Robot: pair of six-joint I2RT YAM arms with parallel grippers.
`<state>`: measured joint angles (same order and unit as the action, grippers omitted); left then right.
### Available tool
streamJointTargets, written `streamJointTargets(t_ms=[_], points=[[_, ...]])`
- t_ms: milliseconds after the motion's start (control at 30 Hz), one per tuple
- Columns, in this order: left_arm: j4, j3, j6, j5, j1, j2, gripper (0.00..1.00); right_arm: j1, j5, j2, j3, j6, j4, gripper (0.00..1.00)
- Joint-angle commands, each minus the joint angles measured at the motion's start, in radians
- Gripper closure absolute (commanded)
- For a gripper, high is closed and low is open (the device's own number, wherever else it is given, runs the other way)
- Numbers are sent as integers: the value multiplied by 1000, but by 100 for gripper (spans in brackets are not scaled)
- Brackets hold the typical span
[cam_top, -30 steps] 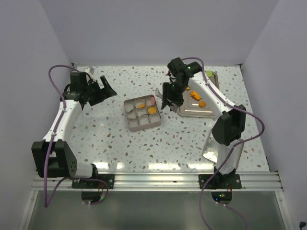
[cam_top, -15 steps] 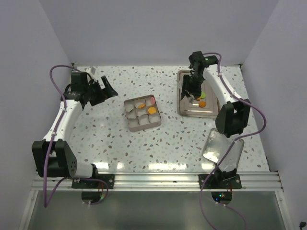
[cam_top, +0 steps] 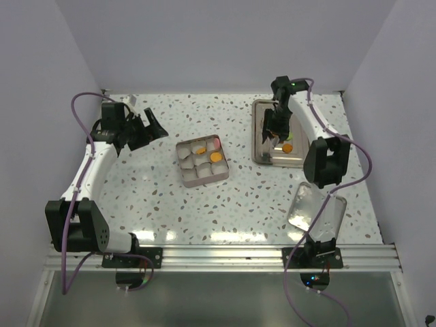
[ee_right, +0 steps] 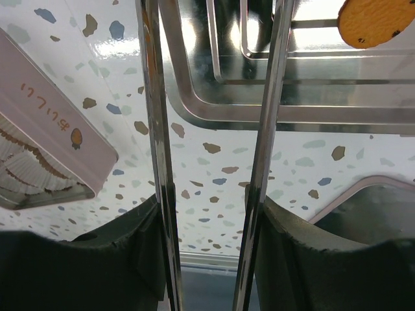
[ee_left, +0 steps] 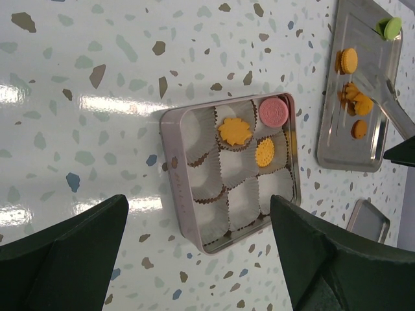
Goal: Pack the cookies
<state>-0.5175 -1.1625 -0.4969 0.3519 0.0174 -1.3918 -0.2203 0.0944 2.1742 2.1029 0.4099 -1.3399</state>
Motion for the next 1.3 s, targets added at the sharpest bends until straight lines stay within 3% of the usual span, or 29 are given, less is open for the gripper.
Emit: streamJointTargets(t_ms=[0, 700, 933, 1267], points=[[27, -3, 0, 10, -2, 14, 4, 1, -12, 19, 28, -23, -58, 50], [22, -35, -2, -24, -4, -15, 4, 6, 5, 222, 218, -19, -87, 51], [17, -34, 0, -37, 0, -12, 4, 7, 19, 205, 195, -16, -77, 62], [22, -32, -5, -42, -2, -7, 4, 9, 31, 144, 299, 1, -120, 65]])
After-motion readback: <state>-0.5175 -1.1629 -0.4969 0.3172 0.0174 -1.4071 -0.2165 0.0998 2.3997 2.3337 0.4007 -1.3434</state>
